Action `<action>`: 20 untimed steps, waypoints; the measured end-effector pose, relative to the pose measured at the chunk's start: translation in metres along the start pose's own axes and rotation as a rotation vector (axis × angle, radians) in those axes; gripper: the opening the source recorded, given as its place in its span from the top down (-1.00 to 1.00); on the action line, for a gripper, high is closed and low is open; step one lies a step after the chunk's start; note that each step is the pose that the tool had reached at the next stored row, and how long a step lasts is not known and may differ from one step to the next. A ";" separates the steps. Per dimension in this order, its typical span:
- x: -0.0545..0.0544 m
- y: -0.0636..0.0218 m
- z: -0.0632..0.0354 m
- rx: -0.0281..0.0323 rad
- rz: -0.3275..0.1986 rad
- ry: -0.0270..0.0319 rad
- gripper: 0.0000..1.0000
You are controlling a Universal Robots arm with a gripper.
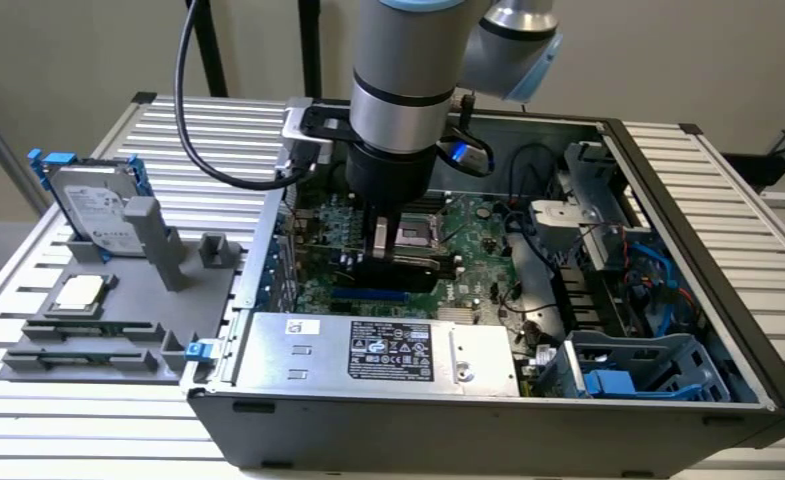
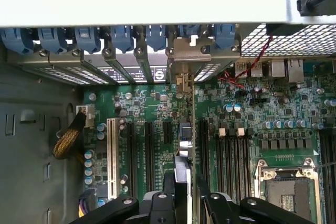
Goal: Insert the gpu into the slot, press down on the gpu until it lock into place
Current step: 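Insert the gpu into the slot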
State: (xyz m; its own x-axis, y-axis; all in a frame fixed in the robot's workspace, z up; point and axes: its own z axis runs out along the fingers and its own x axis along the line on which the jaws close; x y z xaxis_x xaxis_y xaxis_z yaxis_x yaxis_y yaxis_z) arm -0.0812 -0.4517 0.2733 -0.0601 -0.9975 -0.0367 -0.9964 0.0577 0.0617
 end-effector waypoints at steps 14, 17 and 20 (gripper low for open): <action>0.000 0.0027 0.0008 0.0019 -0.001 -0.0012 0.47; 0.000 0.0027 0.0008 0.0024 -0.007 -0.0010 0.47; 0.000 0.0027 0.0008 0.0023 -0.012 -0.0005 0.47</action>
State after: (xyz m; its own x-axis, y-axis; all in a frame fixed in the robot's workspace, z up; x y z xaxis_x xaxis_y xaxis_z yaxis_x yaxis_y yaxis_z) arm -0.0840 -0.4516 0.2726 -0.0480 -0.9981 -0.0379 -0.9972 0.0457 0.0590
